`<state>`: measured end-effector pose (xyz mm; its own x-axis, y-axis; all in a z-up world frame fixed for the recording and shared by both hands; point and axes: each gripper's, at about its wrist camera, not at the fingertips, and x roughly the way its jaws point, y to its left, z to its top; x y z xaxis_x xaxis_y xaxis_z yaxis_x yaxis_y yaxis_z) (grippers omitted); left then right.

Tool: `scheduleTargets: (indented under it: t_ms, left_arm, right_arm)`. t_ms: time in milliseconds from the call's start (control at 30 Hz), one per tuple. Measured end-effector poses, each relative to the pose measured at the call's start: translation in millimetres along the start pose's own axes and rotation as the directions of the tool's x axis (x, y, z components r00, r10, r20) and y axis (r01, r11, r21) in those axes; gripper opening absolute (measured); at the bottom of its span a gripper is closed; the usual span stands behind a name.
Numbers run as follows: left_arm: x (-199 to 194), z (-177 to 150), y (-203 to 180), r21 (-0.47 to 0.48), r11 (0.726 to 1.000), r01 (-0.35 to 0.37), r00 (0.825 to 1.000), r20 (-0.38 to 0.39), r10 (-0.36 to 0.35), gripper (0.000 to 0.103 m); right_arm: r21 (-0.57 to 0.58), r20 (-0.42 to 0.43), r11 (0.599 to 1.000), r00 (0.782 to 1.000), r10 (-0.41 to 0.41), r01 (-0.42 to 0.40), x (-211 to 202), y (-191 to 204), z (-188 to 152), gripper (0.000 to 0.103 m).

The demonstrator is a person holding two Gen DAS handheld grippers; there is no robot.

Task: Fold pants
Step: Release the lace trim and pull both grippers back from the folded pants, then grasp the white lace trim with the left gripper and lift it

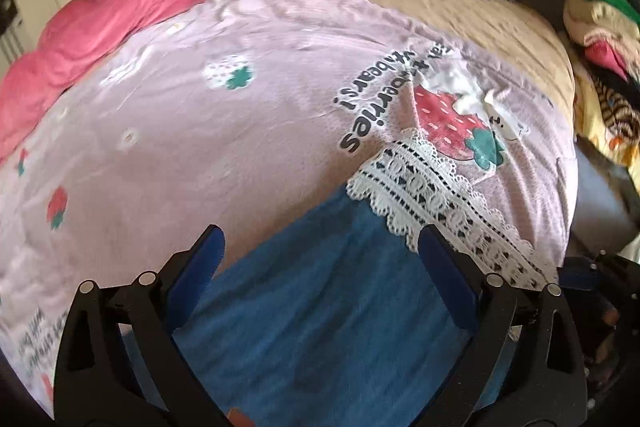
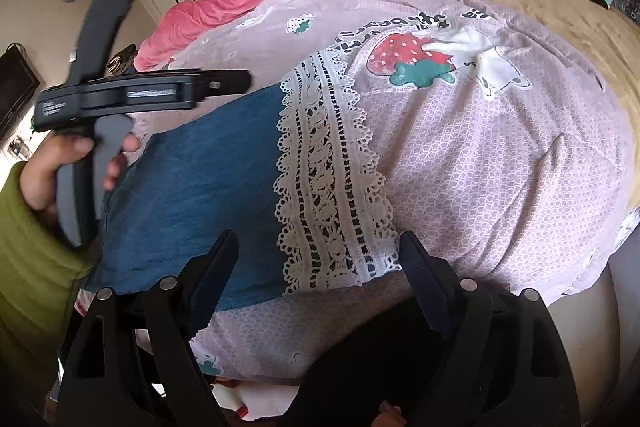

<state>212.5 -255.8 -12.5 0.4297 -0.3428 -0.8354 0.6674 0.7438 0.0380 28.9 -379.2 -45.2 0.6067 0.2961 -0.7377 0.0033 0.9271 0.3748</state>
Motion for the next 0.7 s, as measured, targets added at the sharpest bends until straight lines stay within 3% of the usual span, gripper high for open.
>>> scheduleTargets:
  t_ms: [200, 267, 300, 433, 600, 633, 700]
  left_arm:
    - [37.1, 13.4, 5.1, 0.011, 0.999, 0.054, 0.998, -0.045, -0.053, 0.091]
    - [50.4, 13.2, 11.4, -0.034, 0.994, 0.101, 0.992, -0.073, -0.103, 0.080]
    - [55.0, 11.9, 13.5, -0.055, 0.988, 0.141, 0.986, -0.085, -0.145, 0.067]
    - [53.3, 8.0, 8.8, -0.041, 0.971, 0.235, 0.968, -0.082, -0.238, 0.036]
    - [54.9, 11.8, -4.5, 0.037, 0.977, 0.211, 0.974, -0.092, -0.207, 0.037]
    - [58.0, 13.2, -3.6, 0.035, 0.974, 0.223, 0.972, -0.089, -0.219, 0.043]
    - [63.2, 13.8, 2.3, 0.002, 0.967, 0.253, 0.964, -0.086, -0.252, 0.045]
  right_arm:
    - [0.042, -0.037, 0.999, 0.999, 0.028, -0.027, 12.1, -5.4, 5.5, 0.082]
    - [0.027, -0.028, 0.999, 0.999, 0.042, -0.042, 11.6, -2.5, 5.8, 0.070]
    - [0.014, -0.024, 0.999, 0.999, 0.048, -0.047, 11.0, -0.7, 5.2, 0.057]
    - [0.008, -0.040, 0.998, 0.997, 0.064, -0.064, 15.5, 1.2, 5.0, 0.053]
    - [0.011, -0.053, 0.996, 0.995, 0.085, -0.084, 26.7, 6.3, 12.6, 0.053]
    - [0.005, -0.057, 0.996, 0.994, 0.093, -0.093, 28.5, 8.1, 13.8, 0.044]
    - [0.004, -0.071, 0.991, 0.989, 0.132, -0.132, 33.9, 10.1, 15.4, 0.036]
